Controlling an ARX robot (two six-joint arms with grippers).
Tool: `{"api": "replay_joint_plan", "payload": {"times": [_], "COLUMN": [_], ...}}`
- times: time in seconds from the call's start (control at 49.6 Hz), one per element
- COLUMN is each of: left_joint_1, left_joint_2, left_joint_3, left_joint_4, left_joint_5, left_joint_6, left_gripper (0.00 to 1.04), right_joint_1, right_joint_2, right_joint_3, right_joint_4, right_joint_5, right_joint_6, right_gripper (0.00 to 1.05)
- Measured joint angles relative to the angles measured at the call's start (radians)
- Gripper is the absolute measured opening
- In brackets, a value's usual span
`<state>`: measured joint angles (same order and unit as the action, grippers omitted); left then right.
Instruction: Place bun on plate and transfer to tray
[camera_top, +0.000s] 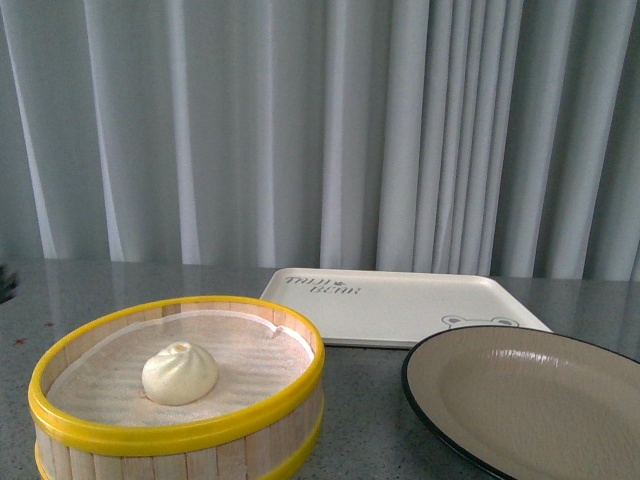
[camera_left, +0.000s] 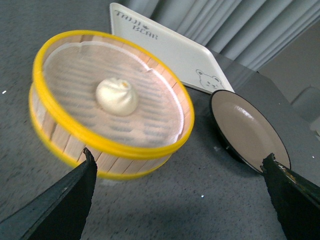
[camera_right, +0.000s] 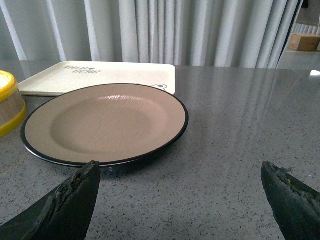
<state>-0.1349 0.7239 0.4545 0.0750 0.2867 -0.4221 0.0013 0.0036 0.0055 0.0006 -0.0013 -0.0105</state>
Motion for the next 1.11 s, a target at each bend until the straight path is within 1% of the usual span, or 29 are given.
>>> {"api": "replay_joint_plan", "payload": {"times": [0.101,0.201,0.302,0.342,0.443,0.624,0.765,0.967,1.108], "left_joint_1": [-0.032,-0.071,-0.114,-0.135,-0.156,-0.175,-0.183,-0.183,-0.160], "left_joint_2": [0.128,0.273,0.395,0.457,0.552,0.685,0.760,0.863,0.930], "left_joint_3": [0.094,0.204,0.310,0.370,0.455,0.549,0.600,0.698,0.766], "left_joint_4": [0.009,-0.023,-0.024,-0.029,-0.058,-0.135,-0.144,-0.174,-0.224], "left_joint_5": [-0.033,-0.071,-0.095,-0.130,-0.177,-0.256,-0.305,-0.351,-0.366], "left_joint_6": [0.050,0.147,0.226,0.261,0.314,0.380,0.418,0.439,0.440], "left_gripper": [0.98,0.98,0.98,0.98,0.98,0.98,0.98,0.98,0.98], "right_joint_1": [0.000,0.000,0.000,0.000,0.000,0.000,0.000,0.000,0.000], "right_joint_2": [0.000,0.000,0.000,0.000,0.000,0.000,0.000,0.000,0.000], "right_joint_3": [0.000,0.000,0.000,0.000,0.000,0.000,0.000,0.000,0.000], "right_joint_4": [0.000,0.000,0.000,0.000,0.000,0.000,0.000,0.000,0.000], "right_joint_5": [0.000,0.000,0.000,0.000,0.000,0.000,0.000,0.000,0.000], "right_joint_6": [0.000,0.000,0.000,0.000,0.000,0.000,0.000,0.000,0.000], "right_gripper": [0.96,0.96,0.96,0.96,0.96,0.96,0.96,0.96,0.96]}}
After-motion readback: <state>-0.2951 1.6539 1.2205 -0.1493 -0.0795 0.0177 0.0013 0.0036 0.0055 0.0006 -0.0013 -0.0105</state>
